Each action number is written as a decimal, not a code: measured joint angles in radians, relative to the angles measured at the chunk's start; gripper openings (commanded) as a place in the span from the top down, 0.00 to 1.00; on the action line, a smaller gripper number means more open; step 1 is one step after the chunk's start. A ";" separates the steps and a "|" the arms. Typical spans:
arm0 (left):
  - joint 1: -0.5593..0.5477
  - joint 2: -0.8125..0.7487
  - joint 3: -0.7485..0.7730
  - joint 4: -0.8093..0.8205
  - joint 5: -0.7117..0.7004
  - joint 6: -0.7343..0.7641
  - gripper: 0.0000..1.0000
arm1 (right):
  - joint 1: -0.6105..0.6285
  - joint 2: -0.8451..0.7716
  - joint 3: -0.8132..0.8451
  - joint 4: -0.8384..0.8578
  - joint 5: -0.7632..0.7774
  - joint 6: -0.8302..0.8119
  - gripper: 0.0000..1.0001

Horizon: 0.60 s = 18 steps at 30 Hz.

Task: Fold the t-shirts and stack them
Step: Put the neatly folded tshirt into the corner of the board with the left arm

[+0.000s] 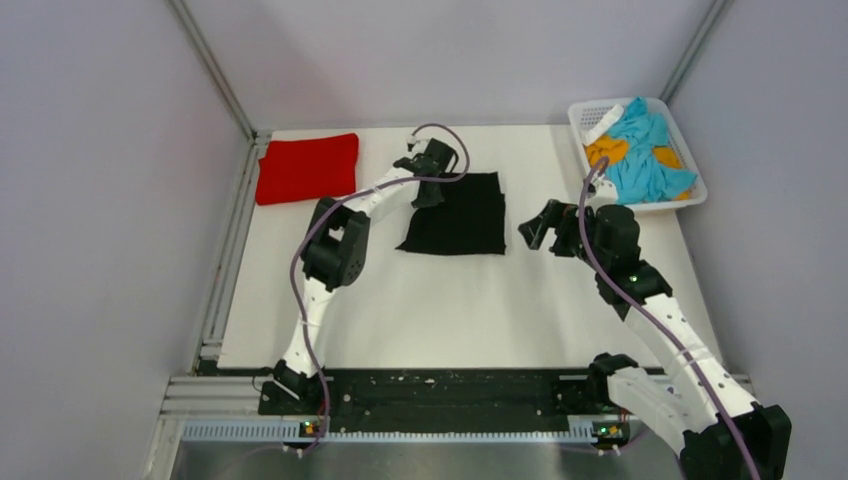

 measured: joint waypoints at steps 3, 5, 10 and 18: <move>-0.002 0.001 0.002 0.007 -0.119 0.123 1.00 | 0.000 -0.001 0.000 -0.012 0.027 -0.003 0.01; 0.010 0.001 -0.004 0.040 -0.195 0.233 1.00 | 0.000 -0.003 0.000 -0.018 0.044 -0.008 0.01; 0.108 0.001 0.009 0.133 -0.267 0.484 1.00 | 0.000 -0.021 -0.006 -0.031 0.090 -0.010 0.01; 0.294 0.001 0.106 0.226 -0.324 0.768 1.00 | 0.000 -0.019 -0.013 -0.027 0.170 -0.010 0.01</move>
